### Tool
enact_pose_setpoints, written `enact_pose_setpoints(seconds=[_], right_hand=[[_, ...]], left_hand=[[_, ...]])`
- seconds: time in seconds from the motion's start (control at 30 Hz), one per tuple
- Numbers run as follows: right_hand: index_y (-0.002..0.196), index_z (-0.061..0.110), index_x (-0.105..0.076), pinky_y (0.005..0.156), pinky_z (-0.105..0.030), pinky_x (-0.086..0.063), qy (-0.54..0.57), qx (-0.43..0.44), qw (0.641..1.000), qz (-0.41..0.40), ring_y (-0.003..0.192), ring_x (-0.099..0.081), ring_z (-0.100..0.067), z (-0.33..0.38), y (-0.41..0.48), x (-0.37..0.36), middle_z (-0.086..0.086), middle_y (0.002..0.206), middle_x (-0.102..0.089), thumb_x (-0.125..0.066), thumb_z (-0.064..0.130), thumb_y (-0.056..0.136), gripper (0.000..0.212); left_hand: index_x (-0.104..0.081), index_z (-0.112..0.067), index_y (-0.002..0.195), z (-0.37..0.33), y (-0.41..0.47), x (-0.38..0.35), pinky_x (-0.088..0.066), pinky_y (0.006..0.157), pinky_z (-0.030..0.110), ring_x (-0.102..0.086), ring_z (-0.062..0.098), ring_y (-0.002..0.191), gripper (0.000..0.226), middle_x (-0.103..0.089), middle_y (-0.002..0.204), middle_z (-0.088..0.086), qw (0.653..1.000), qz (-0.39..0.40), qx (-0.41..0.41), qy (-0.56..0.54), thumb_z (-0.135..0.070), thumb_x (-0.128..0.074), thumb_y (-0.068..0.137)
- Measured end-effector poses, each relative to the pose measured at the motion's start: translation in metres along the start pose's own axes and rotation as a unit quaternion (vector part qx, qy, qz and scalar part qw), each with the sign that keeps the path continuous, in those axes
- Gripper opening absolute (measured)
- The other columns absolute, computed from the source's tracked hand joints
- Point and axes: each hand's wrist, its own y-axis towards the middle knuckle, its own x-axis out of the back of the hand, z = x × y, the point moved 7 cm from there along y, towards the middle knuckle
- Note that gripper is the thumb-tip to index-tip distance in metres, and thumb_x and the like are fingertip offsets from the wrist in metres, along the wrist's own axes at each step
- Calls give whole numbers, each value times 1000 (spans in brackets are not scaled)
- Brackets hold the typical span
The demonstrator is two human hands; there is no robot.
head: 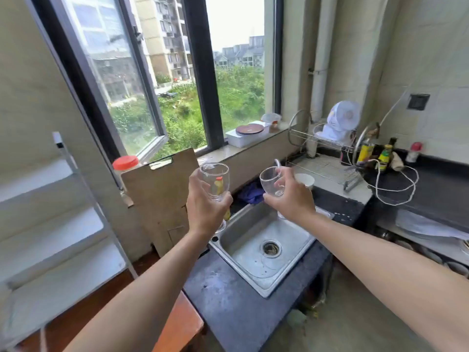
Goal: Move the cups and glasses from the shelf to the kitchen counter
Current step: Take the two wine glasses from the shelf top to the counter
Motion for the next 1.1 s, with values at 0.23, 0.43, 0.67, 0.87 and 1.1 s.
enact_pose_setpoints(seconds=[0.23, 0.43, 0.67, 0.87, 1.1], right_hand=[[123, 27, -39, 70, -32, -43, -83, -97, 991, -28, 87, -60, -21, -145, -31, 90, 8, 96, -60, -69, 43, 72, 61], [123, 31, -39, 69, -32, -41, -116, -201, 969, -87, 88, -59, -24, -247, -41, 164, 10, 99, -59, -70, 41, 70, 62], [129, 30, -37, 71, -30, -39, -178, -311, 921, -155, 95, -59, -23, -338, -63, 259, 10, 109, -59, -68, 39, 72, 66], [127, 28, -38, 72, -35, -46, -205, -367, 882, -212, 92, -59, -24, -417, -99, 347, 11, 101, -56, -70, 39, 71, 65], [126, 25, -38, 65, -29, -37, -212, -398, 857, -250, 86, -58, -19, -529, -134, 456, 11, 100, -59, -71, 38, 72, 64]], left_hand=[[-36, -20, 126, -39, -35, -171, -43, 72, 28, -54, 16, 85, 72, -55, 98, 2, 988, 148, 0, -44, -22, -78, 67], [-34, -17, 133, -76, -51, -313, -40, 83, 23, -56, 22, 101, 79, -57, 112, 5, 960, 260, 10, -108, -18, -77, 67], [-33, -18, 130, -154, -69, -456, -41, 79, 29, -54, 19, 90, 71, -55, 101, 0, 920, 366, -43, -135, -22, -73, 72], [-35, -23, 122, -229, -114, -565, -38, 72, 27, -53, 14, 86, 65, -53, 98, -3, 885, 432, -82, -154, -23, -72, 69], [-32, -31, 113, -332, -186, -693, -42, 70, 31, -53, 17, 86, 59, -48, 100, -4, 845, 496, -100, -173, -22, -69, 69]])
